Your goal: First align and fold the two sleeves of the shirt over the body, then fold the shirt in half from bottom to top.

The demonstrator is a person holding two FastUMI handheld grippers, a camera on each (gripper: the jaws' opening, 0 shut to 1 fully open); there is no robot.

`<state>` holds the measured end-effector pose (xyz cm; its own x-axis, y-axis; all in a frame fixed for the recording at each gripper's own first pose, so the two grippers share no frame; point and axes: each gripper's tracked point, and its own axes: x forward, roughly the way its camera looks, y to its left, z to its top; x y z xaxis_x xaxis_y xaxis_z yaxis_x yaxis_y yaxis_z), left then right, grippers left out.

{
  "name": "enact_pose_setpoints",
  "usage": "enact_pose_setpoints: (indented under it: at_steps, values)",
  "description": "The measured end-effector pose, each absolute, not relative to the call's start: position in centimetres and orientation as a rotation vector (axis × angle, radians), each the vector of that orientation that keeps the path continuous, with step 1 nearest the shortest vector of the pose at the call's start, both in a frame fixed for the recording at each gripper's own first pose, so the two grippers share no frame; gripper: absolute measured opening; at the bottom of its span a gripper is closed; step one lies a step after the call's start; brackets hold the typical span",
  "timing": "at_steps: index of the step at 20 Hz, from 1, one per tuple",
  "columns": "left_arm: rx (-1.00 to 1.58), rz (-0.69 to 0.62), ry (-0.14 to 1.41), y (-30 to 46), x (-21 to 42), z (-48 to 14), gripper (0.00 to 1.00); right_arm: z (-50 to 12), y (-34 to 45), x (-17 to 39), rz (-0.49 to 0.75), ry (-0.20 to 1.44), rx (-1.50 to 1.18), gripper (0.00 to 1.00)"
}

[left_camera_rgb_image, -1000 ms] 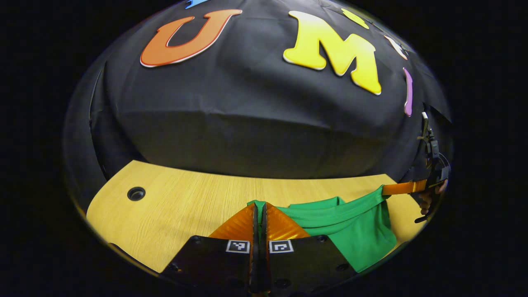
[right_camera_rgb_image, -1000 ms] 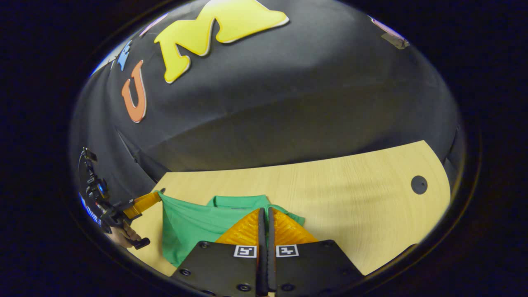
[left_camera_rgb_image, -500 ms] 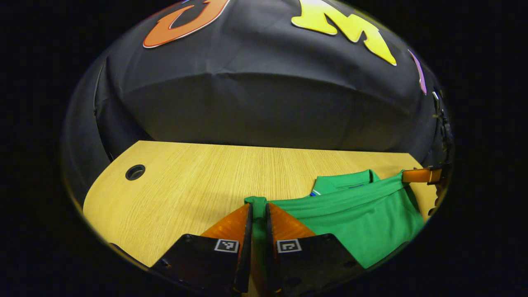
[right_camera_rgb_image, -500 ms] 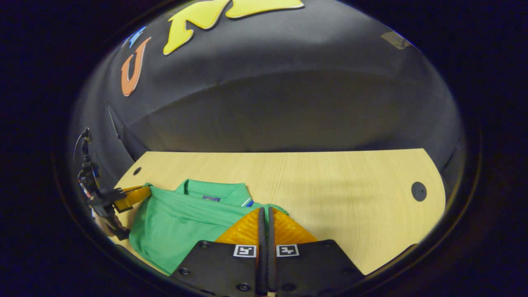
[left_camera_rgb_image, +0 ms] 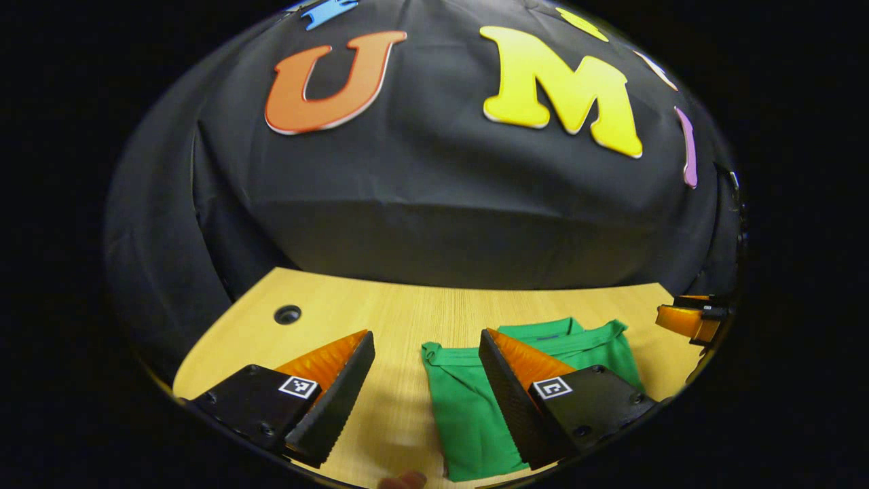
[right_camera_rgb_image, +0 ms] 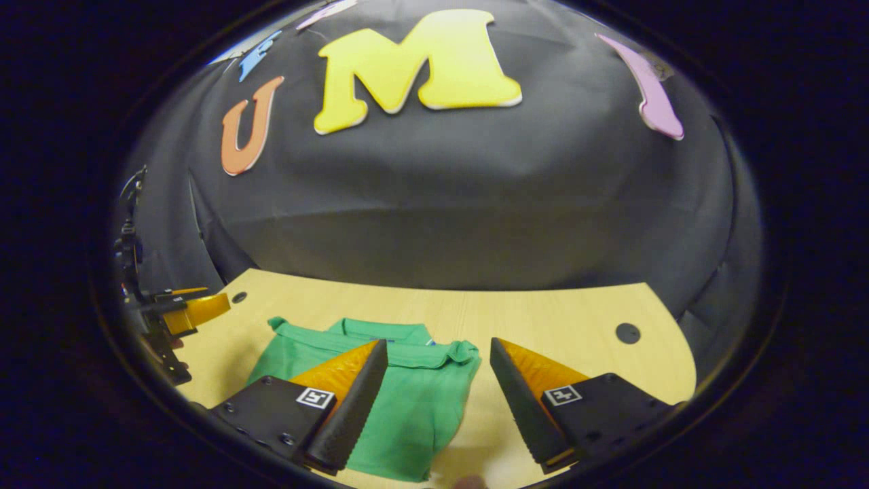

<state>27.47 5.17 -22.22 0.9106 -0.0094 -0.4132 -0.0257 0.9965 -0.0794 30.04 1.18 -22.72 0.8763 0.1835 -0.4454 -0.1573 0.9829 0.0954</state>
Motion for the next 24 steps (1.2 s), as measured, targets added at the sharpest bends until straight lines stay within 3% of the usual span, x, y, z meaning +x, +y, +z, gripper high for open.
enact_pose_setpoints:
  at_steps: [2, 9, 11, 15, 19, 22, 24]
  values:
    - [-0.083, 0.000, 0.347, 5.1, 24.5, -16.4, 0.99, -18.9, 1.7, 27.2, 0.174, 0.402, 0.032, 0.96]
    - [0.021, -0.043, 0.087, 3.4, 11.1, -0.5, 0.98, -5.5, 2.1, 12.6, 0.166, 0.206, 0.017, 0.93]
    - [0.005, -0.059, 0.081, 2.0, 6.6, 0.2, 0.97, -3.0, 1.0, 8.7, 0.137, 0.182, 0.050, 0.96]
    - [-0.068, -0.049, 0.103, 0.5, -0.9, -1.0, 0.98, -1.3, 0.1, 0.8, 0.071, 0.105, 0.074, 0.92]
    - [-0.102, -0.015, 0.115, 1.3, -3.3, -2.1, 0.98, -1.6, 0.5, -4.0, 0.033, 0.050, 0.043, 0.93]
    - [-0.127, 0.003, 0.117, 1.8, -3.5, -2.0, 0.98, -2.4, 1.3, -5.0, 0.046, 0.062, 0.034, 0.96]
    - [-0.128, 0.009, 0.114, 1.7, -3.5, -2.0, 0.98, -2.3, 1.5, -5.1, 0.045, 0.060, 0.039, 0.93]
